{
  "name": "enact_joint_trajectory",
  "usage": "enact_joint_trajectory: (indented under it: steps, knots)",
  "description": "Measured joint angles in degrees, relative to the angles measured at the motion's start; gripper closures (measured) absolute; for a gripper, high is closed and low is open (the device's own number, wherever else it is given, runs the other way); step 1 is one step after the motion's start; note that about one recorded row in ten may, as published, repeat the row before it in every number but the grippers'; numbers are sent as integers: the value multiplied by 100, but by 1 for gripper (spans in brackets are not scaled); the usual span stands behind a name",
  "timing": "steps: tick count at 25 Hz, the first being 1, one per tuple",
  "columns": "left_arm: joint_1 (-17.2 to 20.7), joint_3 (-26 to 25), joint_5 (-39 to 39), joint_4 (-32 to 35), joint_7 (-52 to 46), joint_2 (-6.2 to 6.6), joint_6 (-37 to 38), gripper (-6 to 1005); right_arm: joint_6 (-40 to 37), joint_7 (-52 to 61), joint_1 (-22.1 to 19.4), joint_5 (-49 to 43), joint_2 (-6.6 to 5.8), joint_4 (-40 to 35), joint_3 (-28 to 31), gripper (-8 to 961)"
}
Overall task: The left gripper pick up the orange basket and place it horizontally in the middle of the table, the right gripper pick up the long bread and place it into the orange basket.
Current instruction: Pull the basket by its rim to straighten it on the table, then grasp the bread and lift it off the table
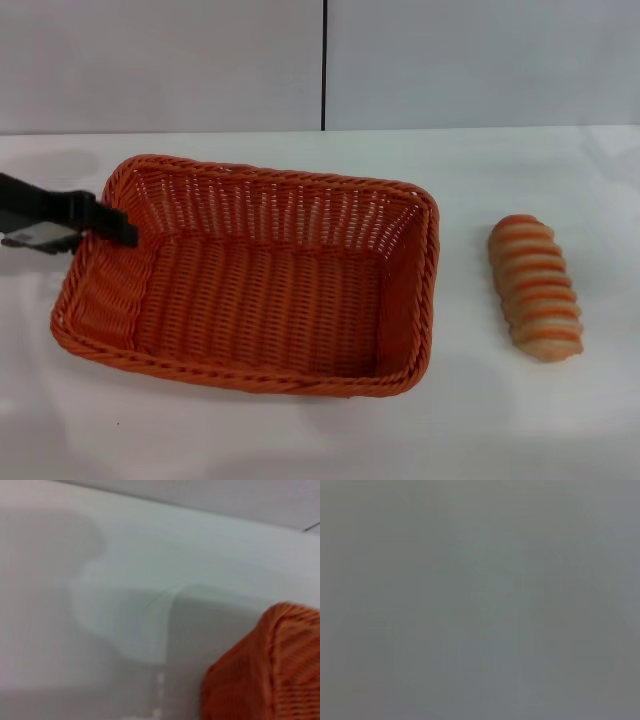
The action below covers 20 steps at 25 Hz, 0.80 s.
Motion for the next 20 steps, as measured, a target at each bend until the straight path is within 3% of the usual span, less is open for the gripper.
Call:
enact_joint_trajectory:
  steps: [3, 5, 7, 8, 10, 13, 15, 16, 17, 19, 20]
  knots:
    - [-1, -46, -31, 0, 24, 0, 9, 390, -19, 9, -32, 0, 37, -51, 21, 250]
    - [12, -641, -538, 48, 338, 79, 143, 383, -45, 28, -48, 0, 57, -87, 27, 250]
    - [12, -641, -538, 48, 338, 79, 143, 370, -141, 71, -94, 0, 110, -201, 28, 250]
    - [60, -1250, -1065, 82, 745, 138, 262, 364, -198, 120, -119, 2, 136, -263, 28, 250]
    - [106, -1500, -1335, 82, 978, 147, 262, 351, -276, 418, -156, 6, 165, -441, 13, 250]
    - [228, -1880, -1824, 41, 1460, 151, 184, 294, -297, 1398, -178, -54, 195, -992, -73, 250]
    - [469, -2259, -2565, -205, 2246, 123, -35, 294, -288, 2381, -182, -175, 217, -1584, -328, 250]
    - [610, -2374, -2997, -383, 2750, 101, -135, 295, -253, 3597, -203, -406, 217, -2358, -790, 250]
    - [610, -2374, -2997, -383, 2750, 101, -135, 295, -253, 3597, -203, -406, 217, -2358, -790, 250]
    - [1054, -2497, -4119, -894, 4335, 41, -413, 295, -269, 5379, -248, -1090, 133, -3489, -1581, 250]
    - [1054, -2497, -4119, -894, 4335, 41, -413, 295, -269, 5379, -248, -1090, 133, -3489, -1581, 250]
